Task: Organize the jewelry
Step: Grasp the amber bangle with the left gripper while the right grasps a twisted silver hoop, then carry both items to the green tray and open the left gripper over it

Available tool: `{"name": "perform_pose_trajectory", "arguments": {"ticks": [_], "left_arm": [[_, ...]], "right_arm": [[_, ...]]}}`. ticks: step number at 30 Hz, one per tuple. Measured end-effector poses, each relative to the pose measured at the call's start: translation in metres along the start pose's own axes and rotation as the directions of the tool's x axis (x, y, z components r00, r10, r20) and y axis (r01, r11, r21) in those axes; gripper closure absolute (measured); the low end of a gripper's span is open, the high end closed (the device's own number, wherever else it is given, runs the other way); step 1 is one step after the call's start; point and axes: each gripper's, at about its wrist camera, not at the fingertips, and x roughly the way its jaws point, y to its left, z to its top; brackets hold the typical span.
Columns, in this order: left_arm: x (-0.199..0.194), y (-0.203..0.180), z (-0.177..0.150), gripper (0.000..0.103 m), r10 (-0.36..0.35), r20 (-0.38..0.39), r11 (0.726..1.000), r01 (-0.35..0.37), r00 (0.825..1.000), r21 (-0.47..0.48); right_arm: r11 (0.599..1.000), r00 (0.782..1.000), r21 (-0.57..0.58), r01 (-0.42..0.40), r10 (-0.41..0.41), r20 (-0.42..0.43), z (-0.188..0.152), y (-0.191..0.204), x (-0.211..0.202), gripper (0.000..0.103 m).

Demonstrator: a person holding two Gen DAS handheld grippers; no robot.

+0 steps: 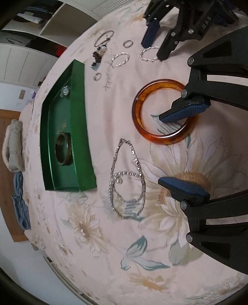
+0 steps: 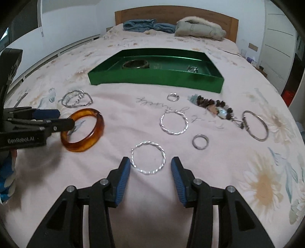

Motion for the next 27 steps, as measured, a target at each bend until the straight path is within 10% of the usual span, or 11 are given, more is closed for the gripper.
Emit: {"name": "perform_pose_trajectory", "arguments": {"ticks": [4, 8, 27], "left_arm": [[0.008, -0.005, 0.0, 0.057, -0.001, -0.004, 1.0, 0.001, 1.0, 0.015], [0.01, -0.009, 0.003, 0.09, -0.011, -0.007, 1.0, 0.011, 1.0, 0.015], [-0.045, -0.007, 0.01, 0.093, -0.013, 0.126, 1.0, 0.012, 0.992, 0.002]], "right_arm": [[1.0, 1.0, -0.018, 0.002, -0.002, -0.001, 0.004, 0.001, 0.007, 0.06], [0.999, 1.0, -0.032, 0.007, -0.007, -0.004, 0.007, 0.002, 0.01, 0.061], [0.999, 0.989, -0.036, 0.039, -0.033, 0.145, 0.016, 0.014, -0.057, 0.066]]}}
